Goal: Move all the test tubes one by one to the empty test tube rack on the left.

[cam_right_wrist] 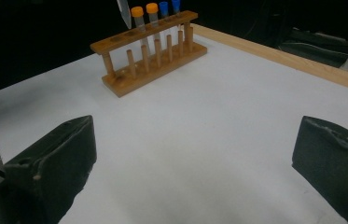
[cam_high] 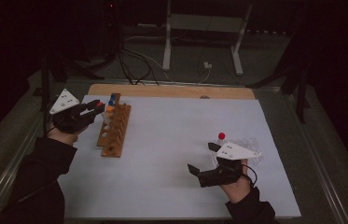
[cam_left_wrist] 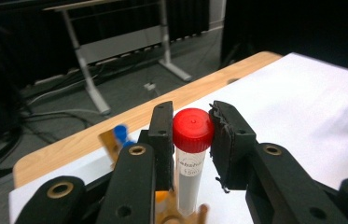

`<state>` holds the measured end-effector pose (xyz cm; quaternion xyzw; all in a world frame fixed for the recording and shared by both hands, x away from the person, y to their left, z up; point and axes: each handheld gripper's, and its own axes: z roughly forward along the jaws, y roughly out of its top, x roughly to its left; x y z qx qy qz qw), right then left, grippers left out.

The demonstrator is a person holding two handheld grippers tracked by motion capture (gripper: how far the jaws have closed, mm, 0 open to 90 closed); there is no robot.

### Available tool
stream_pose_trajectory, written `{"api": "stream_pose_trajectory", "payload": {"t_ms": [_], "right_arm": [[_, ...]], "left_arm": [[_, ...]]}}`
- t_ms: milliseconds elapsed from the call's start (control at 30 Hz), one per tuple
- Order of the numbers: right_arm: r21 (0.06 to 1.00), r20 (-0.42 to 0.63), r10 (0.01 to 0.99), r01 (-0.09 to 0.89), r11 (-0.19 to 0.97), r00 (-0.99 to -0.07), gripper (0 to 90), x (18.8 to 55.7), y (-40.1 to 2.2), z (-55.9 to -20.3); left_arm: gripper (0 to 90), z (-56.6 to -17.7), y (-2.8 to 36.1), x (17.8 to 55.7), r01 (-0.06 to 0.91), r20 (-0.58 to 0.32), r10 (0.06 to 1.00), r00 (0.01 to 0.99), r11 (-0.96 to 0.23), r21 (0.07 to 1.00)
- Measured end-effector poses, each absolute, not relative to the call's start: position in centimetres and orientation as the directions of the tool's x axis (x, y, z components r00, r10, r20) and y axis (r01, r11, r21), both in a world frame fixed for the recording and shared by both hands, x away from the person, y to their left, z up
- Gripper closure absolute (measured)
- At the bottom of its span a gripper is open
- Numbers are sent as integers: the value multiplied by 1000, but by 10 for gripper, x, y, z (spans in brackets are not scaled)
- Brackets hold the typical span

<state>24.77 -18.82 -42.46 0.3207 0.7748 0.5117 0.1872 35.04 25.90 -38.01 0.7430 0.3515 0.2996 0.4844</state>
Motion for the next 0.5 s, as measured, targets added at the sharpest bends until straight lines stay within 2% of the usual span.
{"api": "stream_pose_trajectory", "payload": {"t_ms": [500], "right_arm": [[911, 35, 686, 305, 277, -726, 0, 247, -189, -425]], "left_arm": [[719, -419, 262, 358, 308, 59, 833, 550, -268, 913]]}}
